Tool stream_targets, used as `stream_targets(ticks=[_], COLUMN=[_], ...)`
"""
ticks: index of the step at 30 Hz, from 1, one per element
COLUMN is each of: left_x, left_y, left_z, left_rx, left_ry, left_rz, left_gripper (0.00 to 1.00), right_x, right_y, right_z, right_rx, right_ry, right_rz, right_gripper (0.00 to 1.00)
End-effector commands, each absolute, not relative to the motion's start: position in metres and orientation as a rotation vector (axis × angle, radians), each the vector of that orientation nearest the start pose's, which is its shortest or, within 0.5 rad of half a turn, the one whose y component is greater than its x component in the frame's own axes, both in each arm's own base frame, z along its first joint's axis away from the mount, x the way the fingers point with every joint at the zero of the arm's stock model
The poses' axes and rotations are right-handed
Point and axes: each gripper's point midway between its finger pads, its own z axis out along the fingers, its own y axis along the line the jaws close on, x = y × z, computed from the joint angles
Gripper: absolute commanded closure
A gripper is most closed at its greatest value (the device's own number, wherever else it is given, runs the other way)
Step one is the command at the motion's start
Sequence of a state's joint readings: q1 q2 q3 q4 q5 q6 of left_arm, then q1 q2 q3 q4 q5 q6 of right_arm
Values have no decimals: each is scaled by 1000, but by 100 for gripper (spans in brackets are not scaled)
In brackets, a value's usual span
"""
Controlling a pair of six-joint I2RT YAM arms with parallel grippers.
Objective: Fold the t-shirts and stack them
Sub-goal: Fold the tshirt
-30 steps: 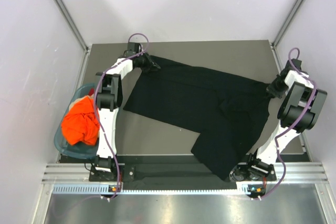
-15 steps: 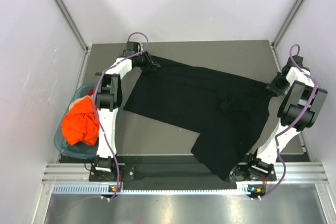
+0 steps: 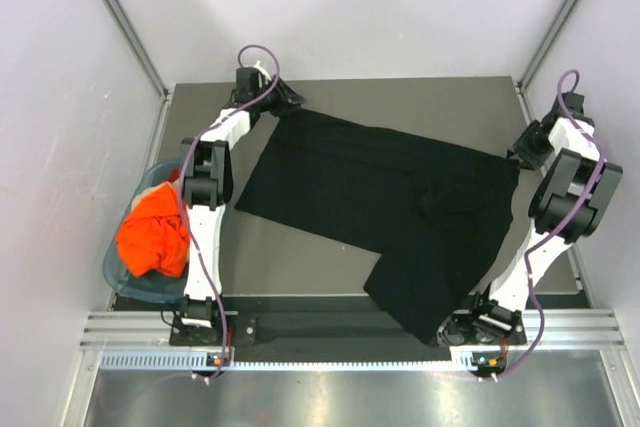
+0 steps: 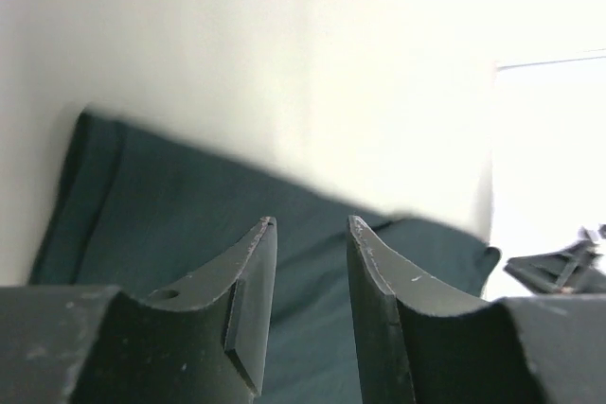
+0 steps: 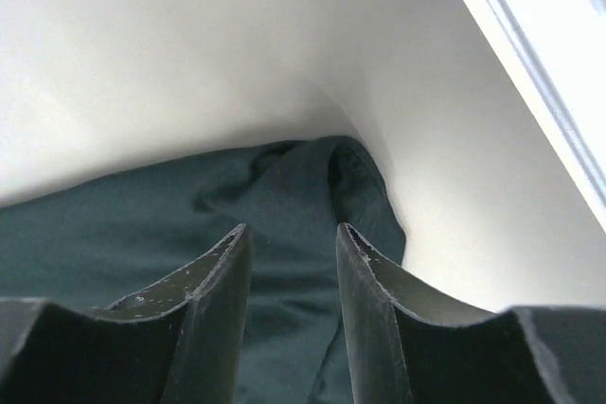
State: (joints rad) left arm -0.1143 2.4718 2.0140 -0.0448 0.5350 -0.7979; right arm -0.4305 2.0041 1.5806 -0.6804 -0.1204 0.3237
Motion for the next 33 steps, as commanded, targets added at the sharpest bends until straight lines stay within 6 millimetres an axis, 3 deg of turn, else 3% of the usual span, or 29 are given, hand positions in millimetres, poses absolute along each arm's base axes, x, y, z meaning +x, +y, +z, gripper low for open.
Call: stream_targets(ticks=[1,12,17,18,22,28,30,32,33], left_x=[646,658,662,663,665,668,672,671,676], left_y=[-198,-191,-183,-180,-175,-171,-170,-171,-170], left_z=[113,57,39,38,30,28,39,46,61], left_rx=[-341,-542,-641,-659,-693,-701,-686,-679,-662], left_ry=[2021,2058,2081,2085,2099,2105,2092,2110,2088], left_rz=[-1219,-1206,-1159,-1141,-1112,-1102,-1108,-1108,-1111], left_gripper=[60,63,64,64,64,65,65,63,61], right_x=[442,446,446,445,437,432,436,438,438], right_y=[-160,-172,-184,-186,-200,-213,-213,-211,-210], right_z=[68,48,42,41,38,36,40,49,54], right_rx=[956,972,968,965,954,899,882,884,893], right_ry=[2458,2467,2471,2474,2490,2524,2520,2519,2519], right_rz=[168,122,80,77,5,-78,-80,-76,-73], right_gripper=[58,57,63,66,100,100,100,91,84])
